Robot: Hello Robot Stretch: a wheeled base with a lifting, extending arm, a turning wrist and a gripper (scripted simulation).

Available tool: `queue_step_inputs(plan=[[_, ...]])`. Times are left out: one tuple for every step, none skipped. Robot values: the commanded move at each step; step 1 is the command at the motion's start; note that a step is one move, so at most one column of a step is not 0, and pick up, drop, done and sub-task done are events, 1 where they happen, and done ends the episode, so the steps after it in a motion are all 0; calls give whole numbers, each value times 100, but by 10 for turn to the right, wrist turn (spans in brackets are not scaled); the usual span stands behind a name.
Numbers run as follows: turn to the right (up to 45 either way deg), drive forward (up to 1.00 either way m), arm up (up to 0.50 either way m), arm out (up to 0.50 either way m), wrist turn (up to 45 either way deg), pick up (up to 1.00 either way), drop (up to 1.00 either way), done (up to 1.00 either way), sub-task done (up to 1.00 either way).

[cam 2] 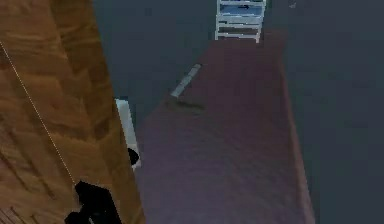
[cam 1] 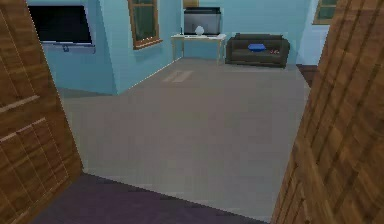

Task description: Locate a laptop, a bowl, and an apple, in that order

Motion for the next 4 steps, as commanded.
queue_step_inputs(plan=[[0, 40, 0, 0, 0, 0, 0, 0, 0], [-420, 0, 0, 0, 0, 0, 0, 0, 0], [0, 35, 0, 0, 0, 0, 0, 0, 0], [450, 0, 0, 0, 0, 0, 0, 0, 0]])
